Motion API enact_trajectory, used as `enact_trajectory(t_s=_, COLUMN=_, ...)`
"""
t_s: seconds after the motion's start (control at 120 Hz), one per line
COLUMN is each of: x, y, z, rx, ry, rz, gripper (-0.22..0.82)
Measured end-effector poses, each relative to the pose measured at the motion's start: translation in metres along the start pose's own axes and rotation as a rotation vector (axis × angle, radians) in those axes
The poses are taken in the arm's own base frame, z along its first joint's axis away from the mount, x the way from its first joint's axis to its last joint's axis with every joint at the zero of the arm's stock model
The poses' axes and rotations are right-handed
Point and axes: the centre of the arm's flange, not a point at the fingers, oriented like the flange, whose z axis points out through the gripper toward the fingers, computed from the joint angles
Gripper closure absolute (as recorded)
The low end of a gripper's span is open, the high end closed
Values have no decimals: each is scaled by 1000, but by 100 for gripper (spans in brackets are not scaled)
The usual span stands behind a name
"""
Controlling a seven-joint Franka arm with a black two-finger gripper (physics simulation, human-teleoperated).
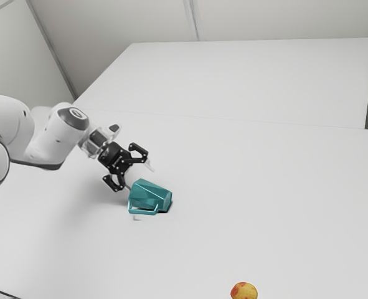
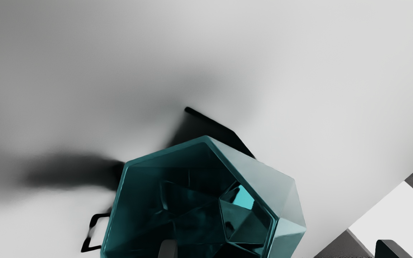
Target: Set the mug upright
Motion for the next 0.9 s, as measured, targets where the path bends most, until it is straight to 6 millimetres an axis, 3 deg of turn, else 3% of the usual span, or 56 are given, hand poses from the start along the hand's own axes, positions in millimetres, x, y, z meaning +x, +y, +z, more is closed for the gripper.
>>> enact_trajectory(t_s=0.167, x=1, y=1, z=4, rx=-5, ry=-5, rz=-1, gripper=4)
enact_trajectory(t_s=0.517, x=1, y=6, z=7, rx=12, ry=-3, rz=4, gripper=58)
enact_trajectory(t_s=0.7, x=-1, y=19, z=2, rx=18, ry=11, rz=29, gripper=72)
enact_trajectory(t_s=0.9, x=-3, y=27, z=2, rx=24, ry=12, rz=37, gripper=76)
